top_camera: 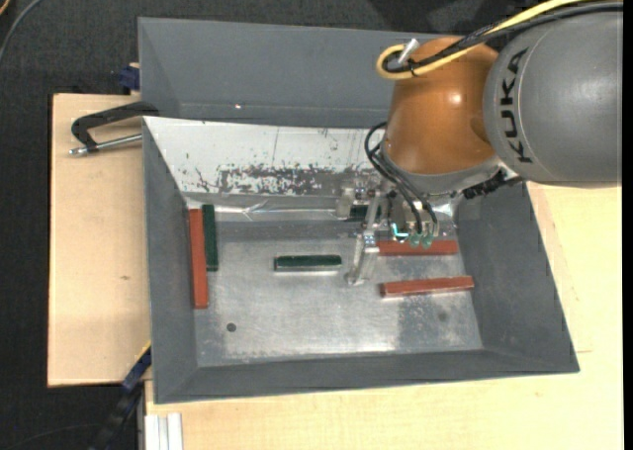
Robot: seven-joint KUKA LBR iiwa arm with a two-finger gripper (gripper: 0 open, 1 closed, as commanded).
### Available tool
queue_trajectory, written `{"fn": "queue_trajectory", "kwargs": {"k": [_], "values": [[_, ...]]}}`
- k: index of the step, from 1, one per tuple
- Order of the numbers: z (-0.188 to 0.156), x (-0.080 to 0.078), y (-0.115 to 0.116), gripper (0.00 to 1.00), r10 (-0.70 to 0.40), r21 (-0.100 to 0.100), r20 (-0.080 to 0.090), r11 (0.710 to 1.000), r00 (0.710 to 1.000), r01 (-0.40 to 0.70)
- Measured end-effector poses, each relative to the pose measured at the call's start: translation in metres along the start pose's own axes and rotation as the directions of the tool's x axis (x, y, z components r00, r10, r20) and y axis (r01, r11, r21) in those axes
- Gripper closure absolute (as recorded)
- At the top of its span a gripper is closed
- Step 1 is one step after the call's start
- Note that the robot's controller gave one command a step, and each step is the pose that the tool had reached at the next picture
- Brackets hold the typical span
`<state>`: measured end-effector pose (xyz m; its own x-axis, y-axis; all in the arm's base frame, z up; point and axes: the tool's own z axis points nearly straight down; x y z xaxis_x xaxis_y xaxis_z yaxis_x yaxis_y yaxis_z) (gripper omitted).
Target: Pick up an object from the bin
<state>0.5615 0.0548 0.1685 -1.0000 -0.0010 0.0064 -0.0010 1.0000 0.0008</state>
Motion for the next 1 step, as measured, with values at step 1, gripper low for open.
{"fn": "queue_trajectory", "kwargs": {"k": [1], "values": [[0.0993, -0.0356, 0.0278, 0.00, 0.143, -0.001, 0.001, 0.990, 0.990, -0.143]]}}
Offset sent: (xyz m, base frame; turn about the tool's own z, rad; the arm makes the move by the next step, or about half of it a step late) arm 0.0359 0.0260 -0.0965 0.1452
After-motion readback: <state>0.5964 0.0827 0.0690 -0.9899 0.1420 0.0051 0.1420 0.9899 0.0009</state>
